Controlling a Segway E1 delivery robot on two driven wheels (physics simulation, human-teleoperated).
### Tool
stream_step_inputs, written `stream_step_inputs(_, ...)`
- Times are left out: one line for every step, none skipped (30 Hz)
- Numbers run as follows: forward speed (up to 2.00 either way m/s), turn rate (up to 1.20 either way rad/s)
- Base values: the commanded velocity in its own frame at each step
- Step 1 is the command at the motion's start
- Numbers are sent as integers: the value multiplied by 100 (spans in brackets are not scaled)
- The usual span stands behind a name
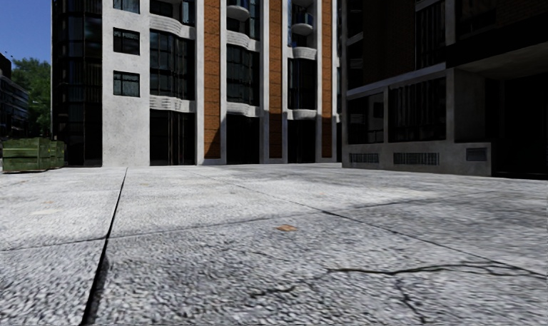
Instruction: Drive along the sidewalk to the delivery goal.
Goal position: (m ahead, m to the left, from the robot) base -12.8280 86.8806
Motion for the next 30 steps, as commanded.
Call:
stream_step_inputs(200, 79)
stream_step_inputs(200, 79)
stream_step_inputs(200, 78)
stream_step_inputs(200, 78)
stream_step_inputs(200, 78)
stream_step_inputs(200, 78)
stream_step_inputs(200, 78)
stream_step_inputs(200, 78)
stream_step_inputs(200, 78)
stream_step_inputs(200, 78)
stream_step_inputs(200, 76)
stream_step_inputs(200, 75)
stream_step_inputs(200, 74)
stream_step_inputs(200, 74)
stream_step_inputs(200, 74)
stream_step_inputs(200, 74)
stream_step_inputs(200, 74)
stream_step_inputs(200, 74)
stream_step_inputs(200, 74)
stream_step_inputs(200, 74)
stream_step_inputs(200, 74)
stream_step_inputs(200, 74)
stream_step_inputs(200, 74)
stream_step_inputs(200, 74)
stream_step_inputs(200, 74)
stream_step_inputs(200, 74)
stream_step_inputs(200, 74)
stream_step_inputs(200, 74)
stream_step_inputs(200, 74)
stream_step_inputs(200, 74)
